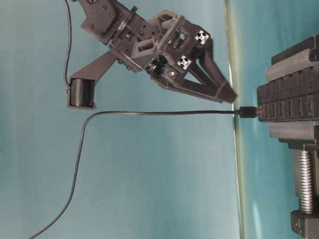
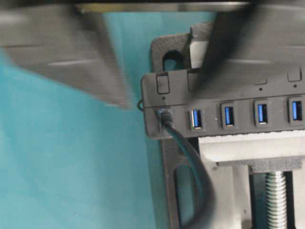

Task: Insert the USB into the front port of the fixed hub.
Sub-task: 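Move the right gripper to the USB plug lying near the hub, then grasp the black USB cable plug with the right gripper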

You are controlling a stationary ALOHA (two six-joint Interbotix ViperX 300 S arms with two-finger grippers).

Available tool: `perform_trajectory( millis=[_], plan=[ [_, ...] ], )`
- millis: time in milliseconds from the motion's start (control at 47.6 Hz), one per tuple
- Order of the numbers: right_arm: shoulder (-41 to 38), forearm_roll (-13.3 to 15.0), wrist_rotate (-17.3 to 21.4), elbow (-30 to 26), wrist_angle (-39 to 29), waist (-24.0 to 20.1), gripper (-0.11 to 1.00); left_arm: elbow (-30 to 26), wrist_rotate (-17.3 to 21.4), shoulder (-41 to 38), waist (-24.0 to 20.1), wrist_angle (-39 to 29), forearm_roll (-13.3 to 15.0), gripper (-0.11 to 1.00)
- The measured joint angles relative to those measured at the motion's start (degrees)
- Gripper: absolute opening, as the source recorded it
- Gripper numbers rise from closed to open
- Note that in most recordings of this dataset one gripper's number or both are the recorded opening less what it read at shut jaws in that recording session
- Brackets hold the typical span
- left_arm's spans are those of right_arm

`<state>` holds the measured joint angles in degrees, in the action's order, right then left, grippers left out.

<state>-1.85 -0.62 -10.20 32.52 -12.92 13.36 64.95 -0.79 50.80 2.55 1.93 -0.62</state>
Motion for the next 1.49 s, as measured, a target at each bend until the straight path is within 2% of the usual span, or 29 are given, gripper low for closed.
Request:
perform_trajectory(
  millis=[231, 483, 945, 1092, 1281, 1407, 1491],
  plan=[
    [-1.14, 0.00, 0.00, 0.09, 1.93, -0.09, 0.72, 0.00, 0.09, 0.09, -0.09, 0.00, 0.00, 0.00],
    [-2.29, 0.00, 0.09, -0.18, 5.80, -0.09, 0.71, 0.00, 0.09, 0.79, 0.00, 0.00, 0.00, 0.00],
    [-3.34, 0.00, 0.09, -0.26, 6.24, -0.09, 0.68, 0.00, -0.09, 1.05, 0.00, 0.00, 0.00, 0.00],
    [-3.78, 0.00, 0.09, -0.26, 6.33, -0.09, 0.55, 0.00, -0.09, 1.05, 0.00, 0.09, 0.09, 0.00],
    [-3.87, 0.00, 0.09, -0.62, 6.59, -0.09, 0.29, 0.00, -0.18, 1.05, 0.00, 0.00, 0.09, 0.00],
    [-3.87, 0.00, 0.09, -0.70, 6.59, -0.09, 0.15, 0.00, -0.18, 1.05, 0.00, 0.00, 0.00, 0.00],
    [-3.87, -0.09, 0.09, -0.70, 6.68, -0.26, 0.10, 0.00, -0.18, 1.05, 0.00, 0.00, 0.00, 0.00]
  ],
)
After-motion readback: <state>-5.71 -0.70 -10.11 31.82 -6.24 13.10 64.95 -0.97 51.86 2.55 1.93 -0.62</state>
